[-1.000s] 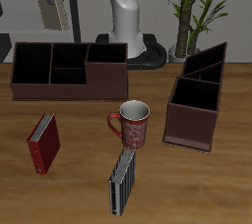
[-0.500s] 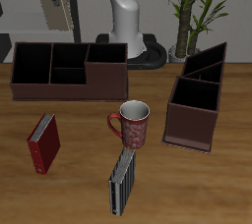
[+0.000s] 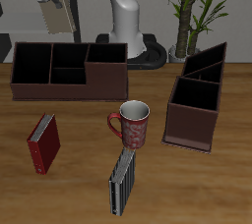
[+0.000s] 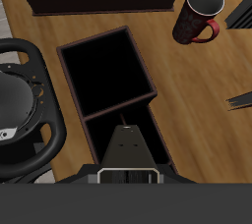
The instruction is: Place the yellow book into the back desk caddy's back compartment
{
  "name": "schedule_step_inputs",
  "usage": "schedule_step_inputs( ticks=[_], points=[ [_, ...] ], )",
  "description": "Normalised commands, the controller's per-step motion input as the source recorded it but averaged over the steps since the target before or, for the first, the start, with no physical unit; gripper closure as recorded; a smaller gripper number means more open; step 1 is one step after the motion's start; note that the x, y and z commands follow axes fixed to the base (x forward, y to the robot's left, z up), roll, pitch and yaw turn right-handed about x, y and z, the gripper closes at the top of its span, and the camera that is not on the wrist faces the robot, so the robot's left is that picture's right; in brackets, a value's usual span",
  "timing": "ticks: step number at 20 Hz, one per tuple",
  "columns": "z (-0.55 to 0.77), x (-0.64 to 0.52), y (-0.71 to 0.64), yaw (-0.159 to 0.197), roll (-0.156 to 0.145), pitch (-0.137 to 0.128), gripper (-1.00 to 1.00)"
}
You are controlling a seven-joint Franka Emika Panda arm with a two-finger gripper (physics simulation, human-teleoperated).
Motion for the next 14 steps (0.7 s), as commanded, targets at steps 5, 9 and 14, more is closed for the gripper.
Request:
schedule_step_inputs(
  ticks=[5,9,14],
  points=[
    [-0.11,0.01,0.02,0.124,0.017,0.0,1.0],
    [-0.04,0.01,-0.01,0.138,-0.003,-0.028,1.0],
    [-0.07,-0.04,0.1,0.038,0.007,0.019,1.0]
  ],
)
